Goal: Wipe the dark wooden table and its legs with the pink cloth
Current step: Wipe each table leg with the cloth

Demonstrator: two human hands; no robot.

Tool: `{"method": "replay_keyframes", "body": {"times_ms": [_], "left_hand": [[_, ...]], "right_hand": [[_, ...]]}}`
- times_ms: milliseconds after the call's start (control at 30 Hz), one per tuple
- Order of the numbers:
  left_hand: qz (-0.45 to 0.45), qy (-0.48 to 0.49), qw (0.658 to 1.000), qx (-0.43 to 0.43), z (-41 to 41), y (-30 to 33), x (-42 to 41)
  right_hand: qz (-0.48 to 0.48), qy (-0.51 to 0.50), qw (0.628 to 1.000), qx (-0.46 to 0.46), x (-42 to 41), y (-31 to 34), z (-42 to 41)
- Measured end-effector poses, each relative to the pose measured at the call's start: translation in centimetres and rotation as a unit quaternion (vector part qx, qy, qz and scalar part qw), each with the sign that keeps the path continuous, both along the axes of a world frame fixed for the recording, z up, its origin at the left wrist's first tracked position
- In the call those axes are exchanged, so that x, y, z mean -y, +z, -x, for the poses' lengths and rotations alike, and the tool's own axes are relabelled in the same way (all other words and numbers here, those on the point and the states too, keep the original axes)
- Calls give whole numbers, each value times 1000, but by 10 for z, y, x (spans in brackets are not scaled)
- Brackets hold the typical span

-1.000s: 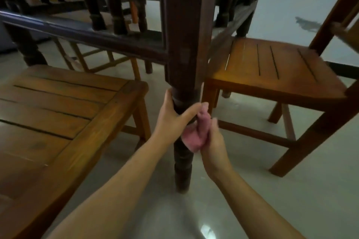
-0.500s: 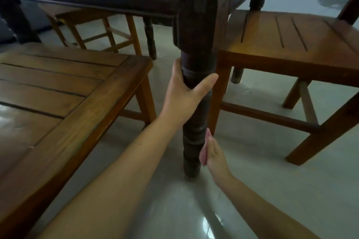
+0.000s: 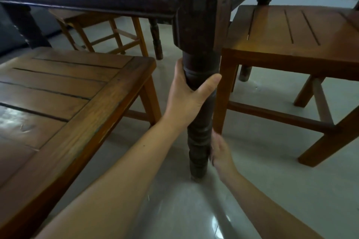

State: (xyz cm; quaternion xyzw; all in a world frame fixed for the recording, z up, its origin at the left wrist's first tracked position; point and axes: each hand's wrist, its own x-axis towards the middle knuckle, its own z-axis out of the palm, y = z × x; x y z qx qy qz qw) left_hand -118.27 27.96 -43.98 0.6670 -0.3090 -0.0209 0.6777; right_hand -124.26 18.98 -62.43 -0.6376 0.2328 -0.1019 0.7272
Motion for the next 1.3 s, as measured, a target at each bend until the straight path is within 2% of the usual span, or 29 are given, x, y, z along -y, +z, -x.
{"method": "replay_keyframes", "body": {"times_ms": [67, 133, 200, 267, 333, 433, 567, 667, 733, 800, 867, 933, 1000, 1100, 1167, 1233, 1300], "left_hand": [[-8, 4, 1000, 8, -1, 0, 0], [-4, 1, 1000, 11, -1, -1, 0], [1, -3, 1000, 9, -1, -2, 0], [-2, 5, 1000, 13, -2, -2, 0], [-5, 14, 1000, 19, -2, -2, 0], [3, 1, 1000, 10, -1, -1, -1], [5, -11, 1000, 0, 1, 0, -1], [-3, -7, 1000, 1, 2, 1, -1], [-5, -10, 1000, 0, 2, 1, -2], [-6, -13, 1000, -3, 1, 1, -2], [-11, -8, 1000, -7, 2, 1, -2], [-17, 2, 1000, -4, 2, 1, -3], [-20, 0, 1000, -8, 1, 2, -3], [-23, 7, 1000, -3, 1, 0, -3], [-21, 6, 1000, 3, 1, 0, -3], [-29, -2, 1000, -3, 1, 2, -3], [-37, -7, 999, -10, 1, 4, -5]], "right_hand": [[52, 36, 993, -99, 6, -20, 10], [11, 26, 993, -113, 3, -13, 5], [-40, -6, 999, -16, -1, 24, -8], [-30, -22, 994, 103, 3, 71, -24], [-11, -22, 987, 159, 4, 101, -31], [23, -22, 994, 102, 3, 75, -29], [-73, 15, 993, -96, 5, -12, 1], [-18, 5, 988, -155, 2, -45, 19], [-71, -19, 991, -110, -7, -27, 16], [-102, -38, 994, -5, -6, 14, 6], [-44, -47, 993, 103, -3, 55, -3], [9, -52, 988, 147, -4, 69, -10], [25, -63, 993, 100, -12, 50, -8], [-20, -77, 994, -73, -23, -1, 11], [-34, -62, 986, -149, -24, -22, 21], [-74, -90, 983, -140, -26, -10, 27], [-95, -108, 989, -22, -27, 24, 30]]}}
